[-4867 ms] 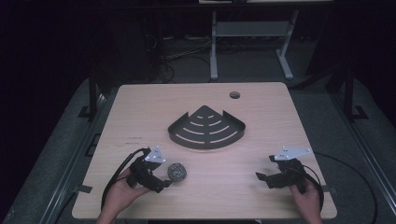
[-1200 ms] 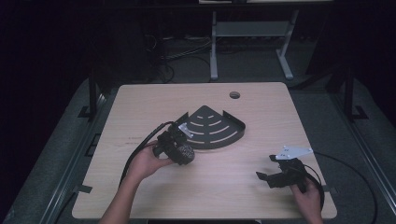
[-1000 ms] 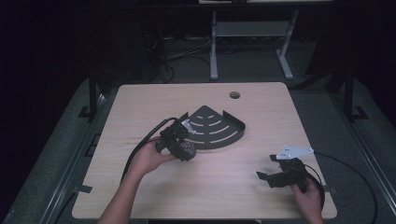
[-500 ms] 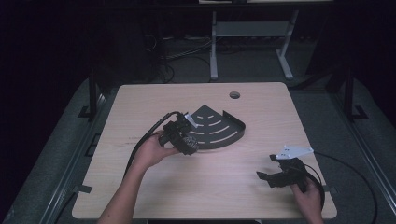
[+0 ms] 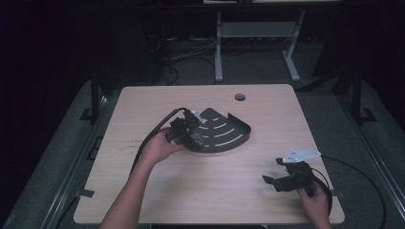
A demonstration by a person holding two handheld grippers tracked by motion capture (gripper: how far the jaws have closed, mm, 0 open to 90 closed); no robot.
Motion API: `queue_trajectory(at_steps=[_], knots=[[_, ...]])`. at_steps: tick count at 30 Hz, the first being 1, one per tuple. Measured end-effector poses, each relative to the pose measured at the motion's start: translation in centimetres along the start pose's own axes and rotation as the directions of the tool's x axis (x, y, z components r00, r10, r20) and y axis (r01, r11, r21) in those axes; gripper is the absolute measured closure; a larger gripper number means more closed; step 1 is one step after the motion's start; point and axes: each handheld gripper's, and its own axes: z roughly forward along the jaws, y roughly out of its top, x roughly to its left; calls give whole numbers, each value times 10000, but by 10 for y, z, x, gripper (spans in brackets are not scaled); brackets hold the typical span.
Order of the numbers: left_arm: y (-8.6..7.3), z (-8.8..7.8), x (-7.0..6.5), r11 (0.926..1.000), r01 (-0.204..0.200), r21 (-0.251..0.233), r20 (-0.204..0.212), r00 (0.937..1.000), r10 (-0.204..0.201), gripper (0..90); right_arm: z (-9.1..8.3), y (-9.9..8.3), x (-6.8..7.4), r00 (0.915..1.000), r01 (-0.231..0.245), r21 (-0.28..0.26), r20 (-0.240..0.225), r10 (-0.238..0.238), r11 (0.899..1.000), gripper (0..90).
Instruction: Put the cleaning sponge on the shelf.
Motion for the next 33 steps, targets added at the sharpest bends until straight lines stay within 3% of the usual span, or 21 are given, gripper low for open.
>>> queue_trajectory(at_steps=[16,20,33], knots=[[16,7,12,9999,140,-83,-109,9998,-141,336,0,0,-1,10000,1,-26,-30,-1,10000,139],[23,8,13,10000,17,-38,-111,9999,-17,336,0,0,-1,10000,18,10,-5,-18,10000,138],[29,21,27,9992,334,-226,-175,9993,-338,335,-1,-1,-1,10000,64,-29,-25,-64,10000,138]])
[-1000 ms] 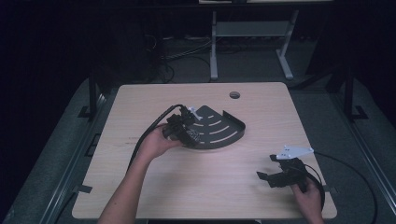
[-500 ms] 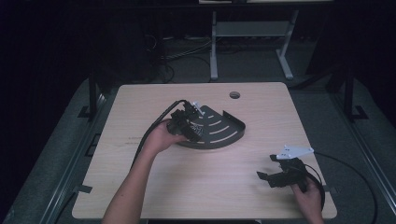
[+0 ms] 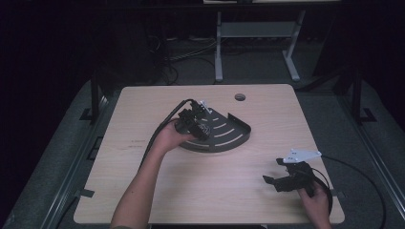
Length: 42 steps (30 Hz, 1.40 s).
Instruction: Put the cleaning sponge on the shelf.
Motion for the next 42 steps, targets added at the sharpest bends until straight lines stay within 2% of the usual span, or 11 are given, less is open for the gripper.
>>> queue_trajectory(at_steps=[8,10,15,23,36,42], knots=[[3,10,7,9996,262,-114,77,9996,-261,335,0,0,-1,10000,-24,-9,28,24,10000,138],[3,13,9,9997,237,41,65,9997,-237,334,0,0,-1,10000,-17,-12,17,17,10000,138],[2,22,13,9988,481,122,101,9988,-482,333,0,0,-1,10000,26,6,38,-26,10000,138],[3,30,17,9986,492,204,-84,9988,-491,333,0,0,-2,10000,-19,-29,29,19,10000,139],[3,40,22,9971,690,312,-78,9976,-688,331,0,0,-2,10000,9,3,26,-9,10000,139],[3,46,23,9961,823,316,76,9966,-825,330,0,0,-1,10000,-9,9,40,9,10000,138]])
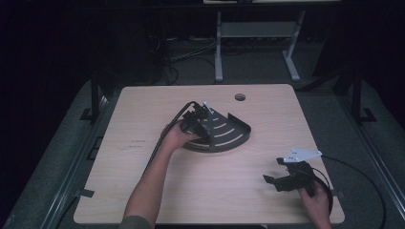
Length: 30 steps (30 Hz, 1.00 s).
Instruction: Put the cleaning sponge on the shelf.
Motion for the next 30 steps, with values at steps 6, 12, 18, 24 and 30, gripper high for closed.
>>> queue_trajectory(at_steps=[6,12,18,24,30], knots=[[1,5,0,9999,-8,115,-59,10000,9,325,1,0,0,10000,51,41,-6,-51,10000,139],[1,7,0,9999,14,163,-55,10000,-13,326,0,-1,0,10000,13,-12,-8,-13,10000,139],[1,8,1,9998,32,209,-88,10000,-31,322,1,0,0,10000,55,31,14,-55,10000,138],[2,10,1,9997,19,227,-136,9999,-16,309,1,0,-1,10000,35,-1,-10,-35,10000,138],[1,9,1,9997,50,223,-91,9999,-48,303,0,0,-1,10000,11,-17,-8,-11,10000,139]])
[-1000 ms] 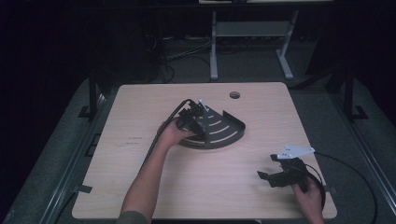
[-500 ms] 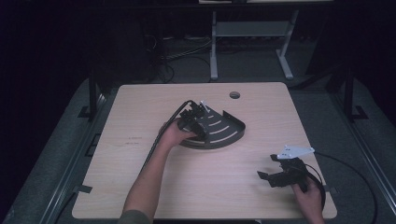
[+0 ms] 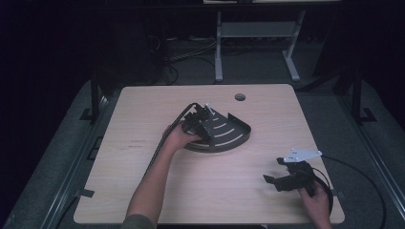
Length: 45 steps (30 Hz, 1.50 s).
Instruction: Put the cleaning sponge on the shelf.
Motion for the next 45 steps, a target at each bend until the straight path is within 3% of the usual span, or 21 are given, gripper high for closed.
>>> queue_trajectory(at_steps=[20,45], knots=[[0,-8,-2,9998,-8,-191,68,10000,10,229,1,1,1,10000,-9,86,-2,9,10000,138],[-14,-41,-13,9962,-198,-846,-101,9998,190,217,3,4,4,9999,143,81,31,-143,9999,138]])
